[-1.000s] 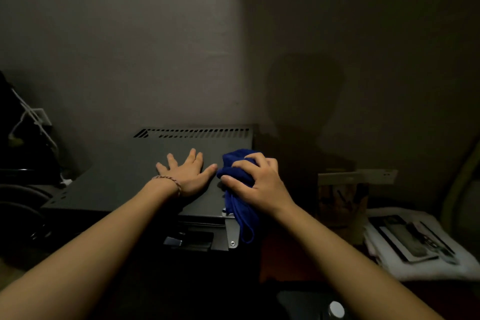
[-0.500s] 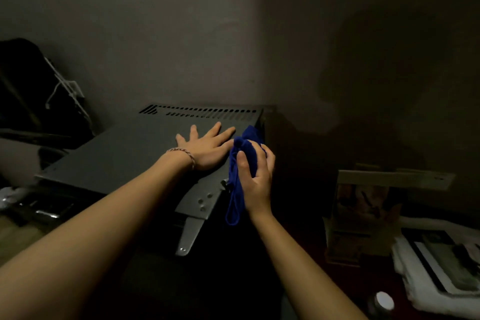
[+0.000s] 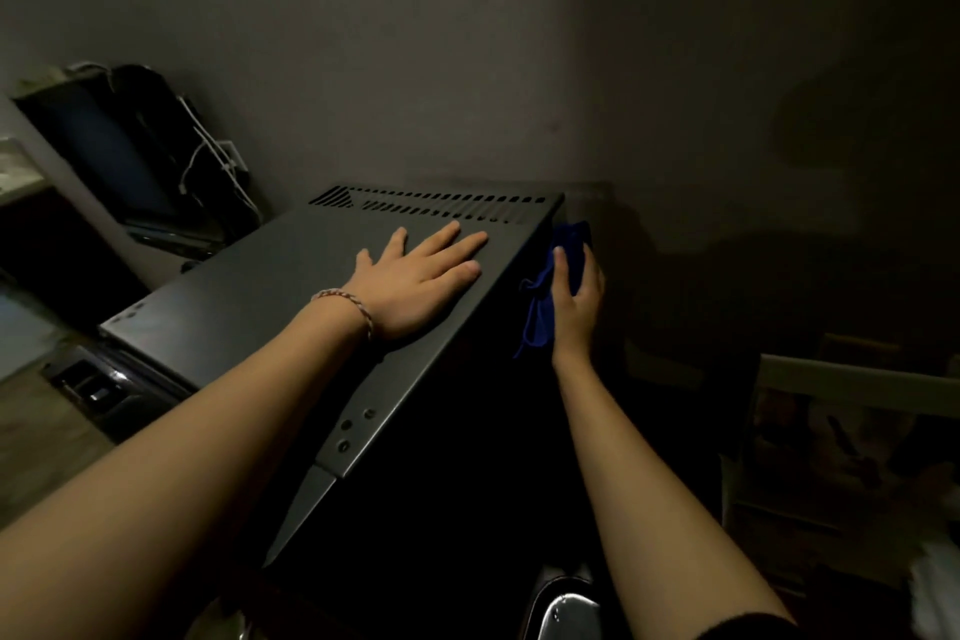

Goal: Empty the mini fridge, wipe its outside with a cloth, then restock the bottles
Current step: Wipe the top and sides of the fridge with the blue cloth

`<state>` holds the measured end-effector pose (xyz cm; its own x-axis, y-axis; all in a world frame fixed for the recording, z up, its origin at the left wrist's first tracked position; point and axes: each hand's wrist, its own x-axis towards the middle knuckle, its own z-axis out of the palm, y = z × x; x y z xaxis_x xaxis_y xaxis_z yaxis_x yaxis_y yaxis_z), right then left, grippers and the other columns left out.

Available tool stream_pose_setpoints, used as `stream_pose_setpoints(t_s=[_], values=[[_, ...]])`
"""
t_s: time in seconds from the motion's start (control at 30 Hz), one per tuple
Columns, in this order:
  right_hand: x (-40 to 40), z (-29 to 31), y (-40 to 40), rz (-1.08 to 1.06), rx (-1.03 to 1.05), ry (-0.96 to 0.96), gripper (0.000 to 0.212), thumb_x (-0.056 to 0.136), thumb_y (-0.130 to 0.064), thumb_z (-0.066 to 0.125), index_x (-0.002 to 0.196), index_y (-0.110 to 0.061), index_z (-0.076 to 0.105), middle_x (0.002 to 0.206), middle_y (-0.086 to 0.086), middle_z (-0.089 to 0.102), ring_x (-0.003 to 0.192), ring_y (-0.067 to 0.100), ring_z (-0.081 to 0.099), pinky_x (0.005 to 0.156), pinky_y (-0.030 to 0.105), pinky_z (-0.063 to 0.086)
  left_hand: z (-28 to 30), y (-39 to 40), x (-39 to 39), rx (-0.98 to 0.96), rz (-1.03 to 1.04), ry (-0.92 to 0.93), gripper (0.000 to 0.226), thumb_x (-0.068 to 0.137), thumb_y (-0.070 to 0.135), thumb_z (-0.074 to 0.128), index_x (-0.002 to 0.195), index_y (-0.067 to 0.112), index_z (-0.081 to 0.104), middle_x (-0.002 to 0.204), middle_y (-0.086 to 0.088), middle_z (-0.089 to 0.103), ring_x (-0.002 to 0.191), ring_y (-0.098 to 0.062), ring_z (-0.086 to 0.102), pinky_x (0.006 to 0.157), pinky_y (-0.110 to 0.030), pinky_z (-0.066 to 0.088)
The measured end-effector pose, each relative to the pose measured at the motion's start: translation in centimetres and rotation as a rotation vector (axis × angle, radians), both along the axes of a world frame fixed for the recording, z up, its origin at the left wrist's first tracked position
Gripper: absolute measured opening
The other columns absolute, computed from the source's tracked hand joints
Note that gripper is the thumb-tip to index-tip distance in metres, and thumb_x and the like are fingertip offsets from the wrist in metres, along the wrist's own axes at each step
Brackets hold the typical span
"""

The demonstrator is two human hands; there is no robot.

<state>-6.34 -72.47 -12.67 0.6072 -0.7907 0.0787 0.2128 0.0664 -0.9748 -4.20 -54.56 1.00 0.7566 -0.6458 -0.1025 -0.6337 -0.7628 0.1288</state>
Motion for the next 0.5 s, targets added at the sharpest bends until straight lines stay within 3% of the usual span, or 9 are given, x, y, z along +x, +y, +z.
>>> stream_pose_setpoints(t_s=[0.2,0.3,0.4,0.5], values=[[-3.9,-0.7,4.8,-0.014,-0.007,0.01,0.06,0.096,-0.053,0.054,0.147,-0.022,0.045,0.157,0.004,0.031,0.145,0.019,0.03,0.114,0.028,0.023,0.2,-0.1,-0.4,-0.004,0.012,-0.013,0.048,0.098,0.067,0.015,0.146,0.065,0.005,0.161,0.028,-0.004,0.152,-0.034,-0.007,0.115,-0.067,-0.004],[-7.3,-1.3,9.8,-0.067,-0.09,-0.07,0.049,0.09,-0.061,0.058,0.134,-0.04,0.051,0.152,0.0,0.036,0.142,0.016,0.033,0.114,0.027,0.025,0.3,-0.1,-0.7,-0.002,0.018,-0.029,0.048,0.099,0.066,0.016,0.147,0.064,0.007,0.162,0.027,-0.003,0.152,-0.035,-0.005,0.115,-0.067,-0.002],[-10.8,-1.6,15.3,-0.096,-0.198,-0.197,0.048,0.085,-0.071,0.055,0.13,-0.053,0.053,0.151,-0.017,0.033,0.144,0.013,0.032,0.117,0.043,0.031,0.3,0.0,-0.9,0.0,0.013,-0.035,0.049,0.1,0.064,0.016,0.148,0.061,0.008,0.162,0.025,-0.002,0.152,-0.036,-0.004,0.116,-0.065,-0.002],[-12.6,-1.3,18.0,-0.064,-0.293,-0.243,0.052,0.087,-0.069,0.055,0.136,-0.052,0.049,0.157,-0.015,0.027,0.148,0.024,0.026,0.113,0.055,0.034,0.4,0.1,-0.9,0.004,-0.002,-0.035,0.05,0.101,0.063,0.016,0.149,0.059,0.007,0.163,0.024,-0.003,0.152,-0.035,-0.005,0.118,-0.063,-0.002]])
